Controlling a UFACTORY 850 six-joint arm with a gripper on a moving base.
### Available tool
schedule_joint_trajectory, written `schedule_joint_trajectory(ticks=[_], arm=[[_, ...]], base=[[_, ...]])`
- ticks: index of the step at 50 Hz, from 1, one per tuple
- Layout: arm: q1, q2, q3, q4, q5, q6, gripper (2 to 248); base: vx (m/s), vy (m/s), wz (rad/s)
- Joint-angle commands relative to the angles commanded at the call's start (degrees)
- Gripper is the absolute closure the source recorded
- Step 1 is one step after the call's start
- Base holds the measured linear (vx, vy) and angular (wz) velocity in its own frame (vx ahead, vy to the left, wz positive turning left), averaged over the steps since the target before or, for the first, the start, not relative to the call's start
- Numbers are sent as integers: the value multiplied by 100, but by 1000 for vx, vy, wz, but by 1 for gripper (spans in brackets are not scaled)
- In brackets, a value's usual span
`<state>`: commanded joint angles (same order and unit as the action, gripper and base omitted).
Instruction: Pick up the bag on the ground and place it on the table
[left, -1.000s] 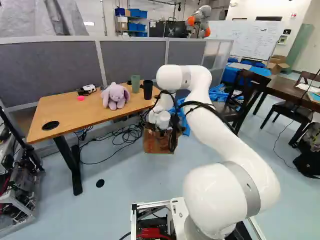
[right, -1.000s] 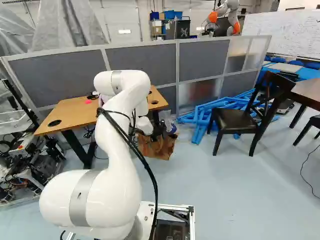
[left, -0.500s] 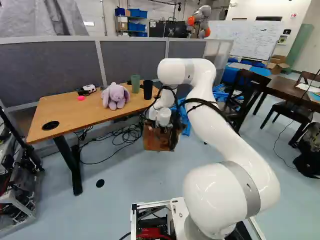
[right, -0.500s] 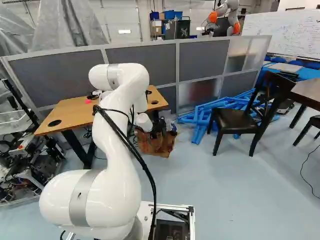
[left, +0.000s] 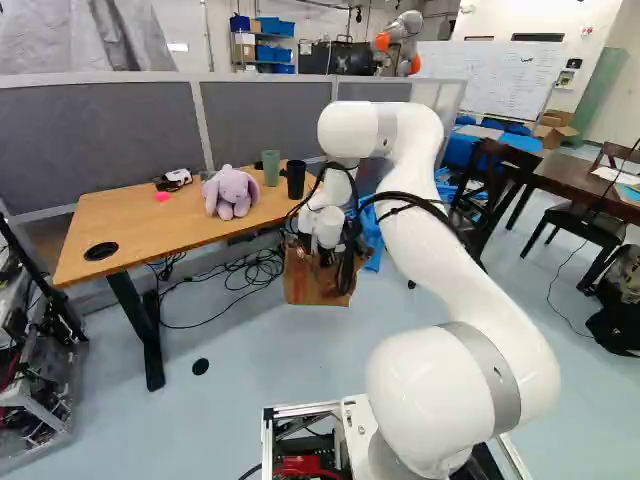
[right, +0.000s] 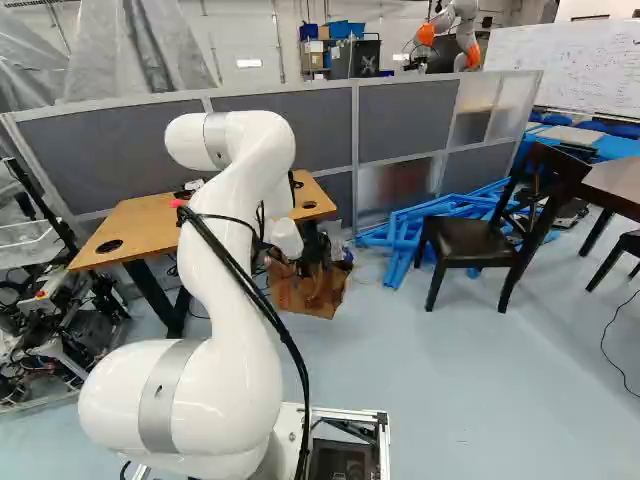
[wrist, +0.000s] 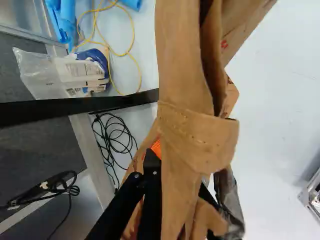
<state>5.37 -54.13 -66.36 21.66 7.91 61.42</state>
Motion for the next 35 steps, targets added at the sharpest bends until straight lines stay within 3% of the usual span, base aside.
schedule_joint_trajectory(ticks=[20, 35], arm=[[-3, 391, 219, 0, -840, 0, 229], [-8, 672, 344, 0, -962, 0, 229]], base=[[0, 0, 0], [0, 0, 0]])
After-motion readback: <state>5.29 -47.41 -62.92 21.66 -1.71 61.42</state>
